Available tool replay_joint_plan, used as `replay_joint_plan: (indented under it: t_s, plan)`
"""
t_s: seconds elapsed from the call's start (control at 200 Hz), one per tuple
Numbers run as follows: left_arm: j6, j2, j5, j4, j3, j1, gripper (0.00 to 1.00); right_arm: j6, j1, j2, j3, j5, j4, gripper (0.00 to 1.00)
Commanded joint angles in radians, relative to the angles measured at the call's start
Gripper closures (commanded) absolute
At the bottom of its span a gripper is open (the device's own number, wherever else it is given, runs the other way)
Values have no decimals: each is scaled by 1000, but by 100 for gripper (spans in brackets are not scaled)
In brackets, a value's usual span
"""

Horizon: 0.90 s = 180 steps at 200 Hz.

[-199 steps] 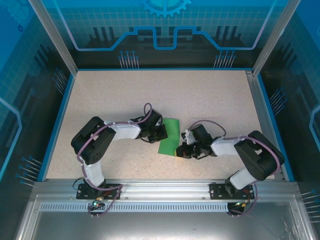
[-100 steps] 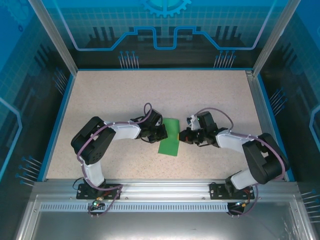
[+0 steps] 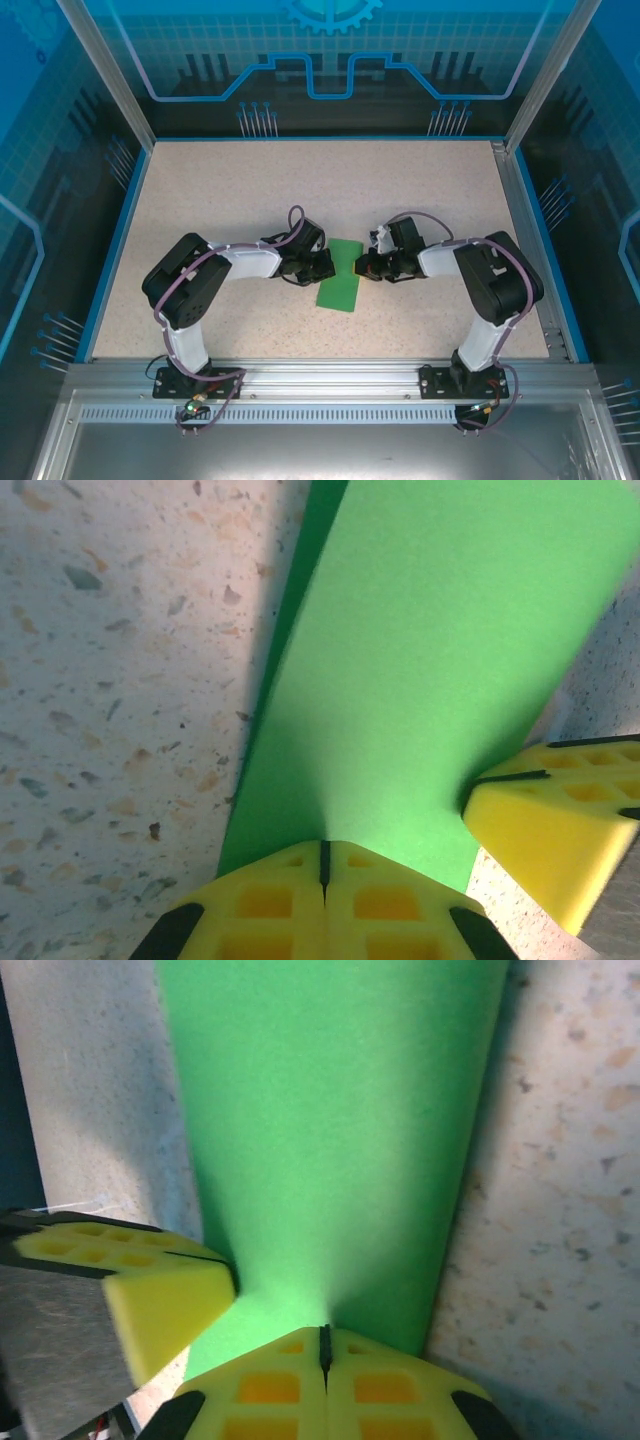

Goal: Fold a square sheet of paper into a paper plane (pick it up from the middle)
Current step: Fold the square sheet of paper in half at the center of the table.

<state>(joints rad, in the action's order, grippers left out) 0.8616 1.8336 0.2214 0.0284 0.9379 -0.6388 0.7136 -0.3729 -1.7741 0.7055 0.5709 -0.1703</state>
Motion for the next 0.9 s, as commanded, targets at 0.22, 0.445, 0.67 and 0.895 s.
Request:
replay_joint_plan:
  t_s: [0.22, 0.445, 0.67, 0.895]
  plan:
    - [-27, 45, -33, 99, -39, -10, 100, -25, 15, 25, 6, 23, 28, 94]
    - [-26, 53, -34, 98, -35, -11, 100, -9, 50, 35, 79, 74, 37, 93]
    - [-27, 59, -27, 93, -34, -10, 100, -41, 54, -38, 115, 27, 87, 91]
    - [-30, 55, -29, 97, -39, -10, 100, -48, 54, -104, 104, -41, 99, 91]
